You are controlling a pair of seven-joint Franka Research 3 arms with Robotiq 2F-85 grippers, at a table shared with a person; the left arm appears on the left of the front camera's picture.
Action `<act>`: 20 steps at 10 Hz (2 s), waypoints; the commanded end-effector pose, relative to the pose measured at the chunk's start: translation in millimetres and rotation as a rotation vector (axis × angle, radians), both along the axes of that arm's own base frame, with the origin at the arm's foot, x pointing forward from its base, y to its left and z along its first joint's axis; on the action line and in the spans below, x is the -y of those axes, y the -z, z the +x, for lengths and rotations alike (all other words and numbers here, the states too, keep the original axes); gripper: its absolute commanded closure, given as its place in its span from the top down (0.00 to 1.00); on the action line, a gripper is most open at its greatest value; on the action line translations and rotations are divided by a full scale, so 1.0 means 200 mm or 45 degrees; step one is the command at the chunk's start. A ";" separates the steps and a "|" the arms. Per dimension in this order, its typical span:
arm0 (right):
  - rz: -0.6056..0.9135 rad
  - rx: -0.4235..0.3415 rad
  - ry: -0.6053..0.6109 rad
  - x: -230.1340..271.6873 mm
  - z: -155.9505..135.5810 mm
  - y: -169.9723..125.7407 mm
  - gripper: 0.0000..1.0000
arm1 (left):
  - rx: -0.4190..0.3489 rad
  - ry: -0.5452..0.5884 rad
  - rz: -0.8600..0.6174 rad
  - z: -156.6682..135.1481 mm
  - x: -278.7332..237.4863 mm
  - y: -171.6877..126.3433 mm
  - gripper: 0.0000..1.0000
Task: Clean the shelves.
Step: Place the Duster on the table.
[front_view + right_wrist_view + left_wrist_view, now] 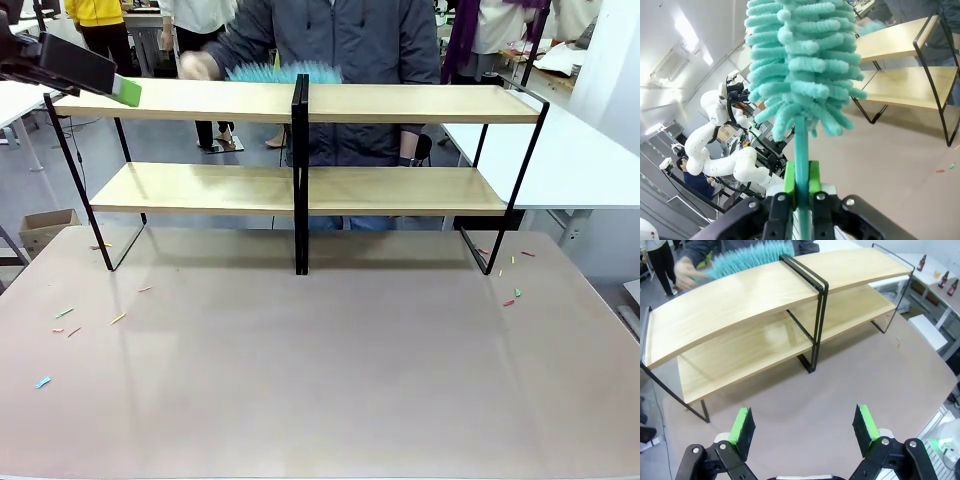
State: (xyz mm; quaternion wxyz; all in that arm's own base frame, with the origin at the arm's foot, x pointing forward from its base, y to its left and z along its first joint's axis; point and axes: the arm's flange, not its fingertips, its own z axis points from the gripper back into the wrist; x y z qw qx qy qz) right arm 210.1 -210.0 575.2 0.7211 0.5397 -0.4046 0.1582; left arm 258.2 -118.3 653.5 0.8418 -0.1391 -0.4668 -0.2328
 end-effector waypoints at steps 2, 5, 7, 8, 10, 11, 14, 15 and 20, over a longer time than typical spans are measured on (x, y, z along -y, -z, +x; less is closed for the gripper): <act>-0.260 0.206 -0.136 -0.27 0.03 -0.12 0.12 | -0.108 0.138 -0.036 0.06 -0.30 -0.12 1.00; -0.833 0.266 -0.538 -0.89 0.22 0.13 0.12 | -0.720 0.482 -0.410 0.49 -0.81 0.10 1.00; -1.049 0.305 -0.595 -1.14 0.41 0.44 0.12 | -1.119 0.790 -0.834 0.76 -0.90 0.66 1.00; -1.086 0.342 -0.620 -1.19 0.49 0.55 0.12 | -1.174 0.937 -1.112 0.83 -0.91 0.88 1.00; -1.286 0.440 -0.494 -1.17 0.67 0.70 0.12 | -1.364 0.909 -1.246 0.93 -0.81 1.25 1.00; -1.339 0.483 -0.503 -1.14 0.75 0.75 0.12 | -1.521 0.834 -1.221 0.95 -0.77 1.41 1.00; -1.414 0.410 -0.744 -1.08 0.81 0.96 0.12 | -1.211 0.891 -1.254 0.74 -0.68 1.43 1.00; -1.455 0.393 -0.782 -1.07 0.81 1.01 0.12 | -1.211 0.891 -1.254 0.74 -0.68 1.43 1.00; -1.470 0.342 -0.819 -1.03 0.81 1.01 0.12 | -1.211 0.891 -1.254 0.74 -0.68 1.43 1.00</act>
